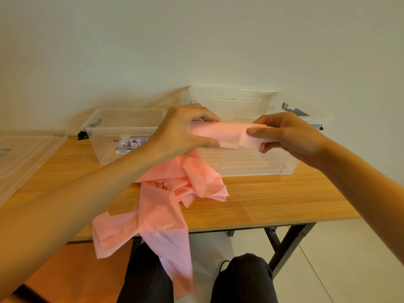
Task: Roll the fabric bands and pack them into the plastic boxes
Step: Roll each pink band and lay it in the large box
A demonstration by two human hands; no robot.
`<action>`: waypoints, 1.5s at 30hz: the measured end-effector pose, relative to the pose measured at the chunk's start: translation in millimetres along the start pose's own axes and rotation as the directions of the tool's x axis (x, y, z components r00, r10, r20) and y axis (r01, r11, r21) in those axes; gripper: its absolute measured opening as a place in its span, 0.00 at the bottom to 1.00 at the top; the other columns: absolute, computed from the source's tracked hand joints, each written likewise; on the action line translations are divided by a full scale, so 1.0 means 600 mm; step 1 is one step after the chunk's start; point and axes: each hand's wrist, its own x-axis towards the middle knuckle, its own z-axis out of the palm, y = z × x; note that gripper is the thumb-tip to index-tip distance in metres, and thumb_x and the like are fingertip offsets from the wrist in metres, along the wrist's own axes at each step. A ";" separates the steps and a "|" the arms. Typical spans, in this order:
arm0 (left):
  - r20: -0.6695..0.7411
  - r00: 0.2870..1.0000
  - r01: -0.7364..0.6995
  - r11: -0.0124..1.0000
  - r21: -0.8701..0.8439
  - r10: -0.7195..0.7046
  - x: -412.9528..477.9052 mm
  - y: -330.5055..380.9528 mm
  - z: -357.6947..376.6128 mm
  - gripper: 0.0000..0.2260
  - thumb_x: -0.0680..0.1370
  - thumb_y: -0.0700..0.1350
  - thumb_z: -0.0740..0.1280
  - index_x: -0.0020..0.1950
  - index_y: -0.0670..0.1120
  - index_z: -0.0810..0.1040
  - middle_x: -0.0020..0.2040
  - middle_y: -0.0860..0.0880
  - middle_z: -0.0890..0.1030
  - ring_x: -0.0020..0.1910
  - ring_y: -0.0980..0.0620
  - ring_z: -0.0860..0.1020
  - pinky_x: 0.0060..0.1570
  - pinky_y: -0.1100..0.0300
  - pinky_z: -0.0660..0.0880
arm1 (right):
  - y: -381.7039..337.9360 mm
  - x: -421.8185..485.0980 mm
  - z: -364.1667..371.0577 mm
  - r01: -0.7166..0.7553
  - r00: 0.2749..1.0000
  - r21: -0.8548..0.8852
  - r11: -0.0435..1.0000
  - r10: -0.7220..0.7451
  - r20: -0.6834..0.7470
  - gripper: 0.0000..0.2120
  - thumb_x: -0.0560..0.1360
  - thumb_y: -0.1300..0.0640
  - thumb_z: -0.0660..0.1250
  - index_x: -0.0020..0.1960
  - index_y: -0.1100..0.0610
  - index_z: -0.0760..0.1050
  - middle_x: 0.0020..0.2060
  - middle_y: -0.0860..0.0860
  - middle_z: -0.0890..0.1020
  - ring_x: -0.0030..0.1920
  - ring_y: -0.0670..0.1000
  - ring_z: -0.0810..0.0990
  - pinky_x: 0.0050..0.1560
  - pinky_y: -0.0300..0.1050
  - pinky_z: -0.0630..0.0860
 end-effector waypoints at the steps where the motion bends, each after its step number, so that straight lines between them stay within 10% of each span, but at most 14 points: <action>1: 0.017 0.999 -0.042 0.999 0.030 0.042 0.001 -0.001 0.000 0.20 0.65 0.42 0.84 0.55 0.43 0.85 0.49 0.49 0.84 0.49 0.55 0.81 0.50 0.64 0.76 | 0.001 0.000 0.000 -0.006 1.000 0.008 1.000 0.006 0.000 0.12 0.76 0.52 0.73 0.53 0.60 0.84 0.47 0.58 0.84 0.44 0.53 0.82 0.44 0.42 0.80; 18: 0.027 0.972 -0.233 0.954 0.188 0.232 0.002 -0.013 0.012 0.13 0.71 0.40 0.79 0.55 0.42 0.86 0.49 0.49 0.86 0.46 0.54 0.83 0.46 0.55 0.79 | -0.009 0.015 0.017 0.230 0.973 -0.603 0.764 -0.185 0.137 0.11 0.76 0.51 0.74 0.57 0.47 0.81 0.44 0.45 0.84 0.44 0.47 0.81 0.42 0.37 0.73; 28: 0.273 0.699 -0.645 0.417 0.640 0.661 -0.007 -0.029 0.034 0.14 0.80 0.35 0.70 0.65 0.40 0.80 0.56 0.42 0.84 0.49 0.43 0.82 0.47 0.50 0.77 | 0.002 0.014 0.014 0.255 0.966 -0.503 0.826 -0.199 0.162 0.05 0.78 0.55 0.72 0.54 0.53 0.81 0.40 0.47 0.84 0.39 0.44 0.81 0.41 0.34 0.75; 39: 0.329 0.664 -0.695 0.392 0.602 0.672 0.092 -0.025 0.034 0.13 0.80 0.32 0.67 0.63 0.38 0.81 0.52 0.41 0.85 0.45 0.43 0.83 0.43 0.50 0.80 | -0.045 0.060 -0.050 0.254 0.967 -0.665 0.702 -0.189 0.169 0.13 0.77 0.53 0.73 0.60 0.46 0.76 0.43 0.37 0.79 0.42 0.40 0.79 0.41 0.25 0.71; 45: 0.288 0.767 -0.623 0.556 0.550 0.574 0.214 -0.041 0.021 0.18 0.76 0.39 0.71 0.66 0.39 0.79 0.50 0.41 0.84 0.43 0.40 0.82 0.38 0.49 0.80 | -0.066 0.143 -0.130 0.273 0.961 -0.687 0.673 -0.228 0.158 0.06 0.78 0.55 0.72 0.55 0.48 0.80 0.42 0.42 0.82 0.43 0.40 0.79 0.41 0.32 0.71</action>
